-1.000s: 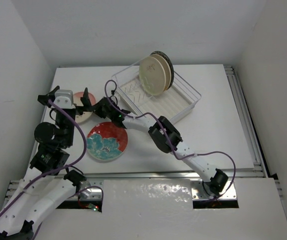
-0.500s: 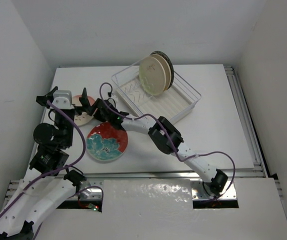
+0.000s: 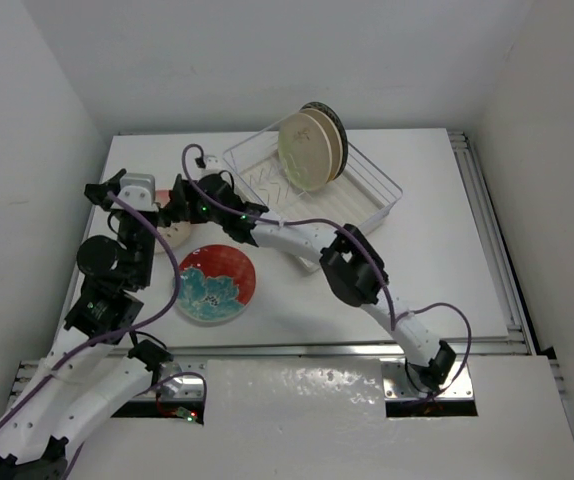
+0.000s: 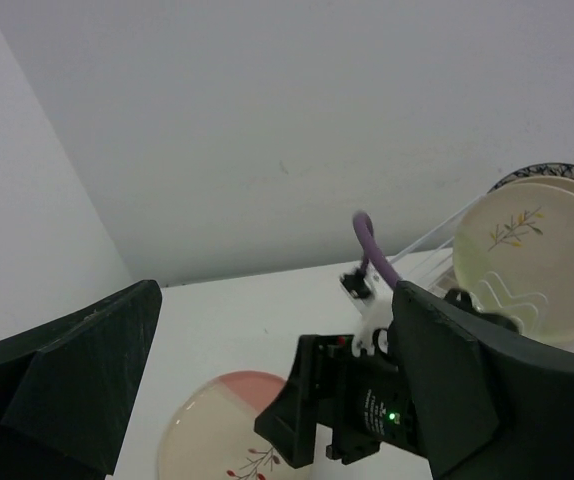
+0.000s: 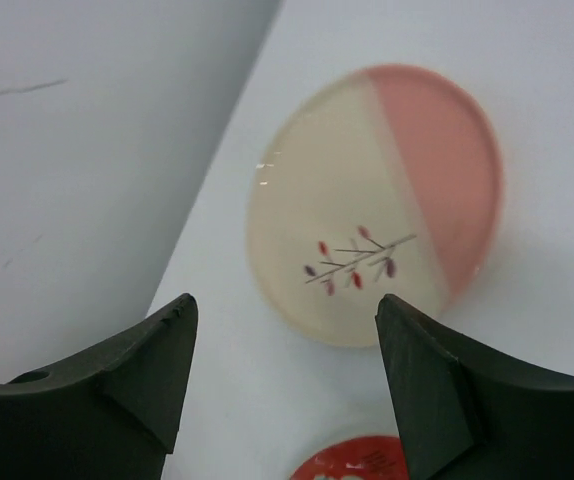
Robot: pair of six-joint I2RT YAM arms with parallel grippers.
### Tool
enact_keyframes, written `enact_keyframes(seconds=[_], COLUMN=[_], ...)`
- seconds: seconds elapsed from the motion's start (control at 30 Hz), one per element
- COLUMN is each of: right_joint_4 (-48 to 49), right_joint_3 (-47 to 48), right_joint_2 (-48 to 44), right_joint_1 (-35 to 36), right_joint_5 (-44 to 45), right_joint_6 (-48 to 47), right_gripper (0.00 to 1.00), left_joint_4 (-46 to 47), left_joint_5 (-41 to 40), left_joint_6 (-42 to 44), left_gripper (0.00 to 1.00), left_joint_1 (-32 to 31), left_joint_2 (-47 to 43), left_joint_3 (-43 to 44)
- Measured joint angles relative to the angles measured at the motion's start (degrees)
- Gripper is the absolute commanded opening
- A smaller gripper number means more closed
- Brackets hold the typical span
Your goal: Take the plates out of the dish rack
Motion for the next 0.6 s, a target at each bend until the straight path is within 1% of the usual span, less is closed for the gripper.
enact_keyframes(seconds=[0.1, 0.17, 0.23, 0.3, 0.37, 0.43, 0.53, 0.6], right_joint_4=[-2.6, -4.9, -7.8, -10.5, -13.0, -15.9, -19.8, -23.3], right_joint_3=[-0.8, -4.1, -8.4, -13.0, -16.3, -20.8, -26.6, -29.4], right_joint_2=[-5.7, -11.5, -18.2, -25.5, -30.8, -37.5, -44.8, -48.5], right_joint_1=[0.0, -0.3, -0.9, -2.7, -5.6, -11.8, -19.9, -23.8], right_joint_5=[-3.8, -5.6, -7.1, -9.4, -11.5, -12.9, -11.6, -10.4], right_joint_6=[-7.3, -11.7, -14.9, -17.0, -18.2, -20.4, -24.9, -28.3], right_gripper=[0.72, 0.71, 0.68, 0.68, 0.68, 0.69, 0.7, 0.71], left_joint_4=[-0.8, -1.0, -1.6, -1.9, -1.6, -2.0, -3.7, -5.6], left_joint_5=[2.1, 4.4, 7.6, 10.9, 14.4, 19.2, 29.7, 37.2], left_joint_6=[-0.2, -0.3, -0.9, -1.8, -2.6, -3.5, -4.7, -5.1], left_gripper=[0.99, 0.97, 0.95, 0.92, 0.91, 0.91, 0.92, 0.92], left_joint_1=[0.0, 0.0, 0.0, 0.0, 0.0, 0.1, 0.9, 1.3], left_joint_2=[3.3, 6.1, 10.4, 15.2, 19.9, 25.4, 35.4, 42.9], left_joint_3=[2.6, 5.7, 10.6, 16.6, 22.5, 27.7, 36.7, 43.1])
